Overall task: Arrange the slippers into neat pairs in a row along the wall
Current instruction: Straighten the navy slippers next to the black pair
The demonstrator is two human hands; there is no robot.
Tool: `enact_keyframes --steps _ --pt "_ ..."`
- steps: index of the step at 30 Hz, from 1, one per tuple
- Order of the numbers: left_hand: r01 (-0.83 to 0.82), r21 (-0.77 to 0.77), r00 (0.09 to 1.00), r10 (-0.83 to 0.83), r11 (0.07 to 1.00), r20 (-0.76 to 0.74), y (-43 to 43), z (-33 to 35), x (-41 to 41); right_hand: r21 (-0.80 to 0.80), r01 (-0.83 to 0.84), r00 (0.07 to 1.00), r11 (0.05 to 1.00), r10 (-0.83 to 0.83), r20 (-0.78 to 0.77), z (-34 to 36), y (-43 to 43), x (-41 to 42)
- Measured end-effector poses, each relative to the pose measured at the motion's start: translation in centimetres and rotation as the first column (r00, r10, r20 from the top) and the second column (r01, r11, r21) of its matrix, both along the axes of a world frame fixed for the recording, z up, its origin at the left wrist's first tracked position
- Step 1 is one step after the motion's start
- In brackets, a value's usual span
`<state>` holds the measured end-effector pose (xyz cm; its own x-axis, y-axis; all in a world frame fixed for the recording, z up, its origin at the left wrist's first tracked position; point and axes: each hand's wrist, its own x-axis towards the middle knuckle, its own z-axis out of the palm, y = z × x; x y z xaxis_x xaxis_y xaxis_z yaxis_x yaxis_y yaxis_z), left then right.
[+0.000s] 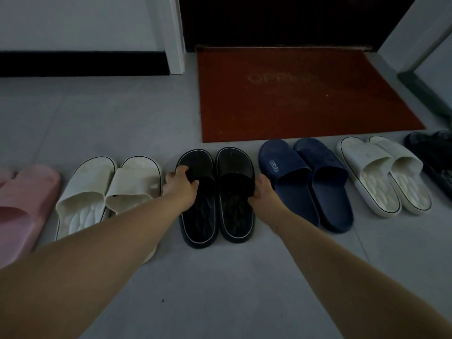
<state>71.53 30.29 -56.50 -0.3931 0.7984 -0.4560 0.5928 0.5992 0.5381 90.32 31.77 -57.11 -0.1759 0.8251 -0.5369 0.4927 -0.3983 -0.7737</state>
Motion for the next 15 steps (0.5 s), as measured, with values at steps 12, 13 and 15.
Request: enact_keyframes --steps 12,13,15 --pt "0.145 -0.021 0.985 -0.146 0.989 -0.095 0.2 0.4 0.5 0.108 0.376 0.921 0.920 -0.384 0.067 -1.6 -0.8 5.2" --pt "0.184 -0.043 0.977 -0.188 0.982 -0.099 0.2 0.4 0.3 0.111 0.305 0.941 0.946 -0.318 0.119 -1.1 -1.2 5.2" --pt "0.257 -0.082 0.960 -0.265 0.963 -0.095 0.2 0.2 -0.6 0.074 0.170 0.964 0.983 -0.181 0.193 -0.9 -1.9 5.0"
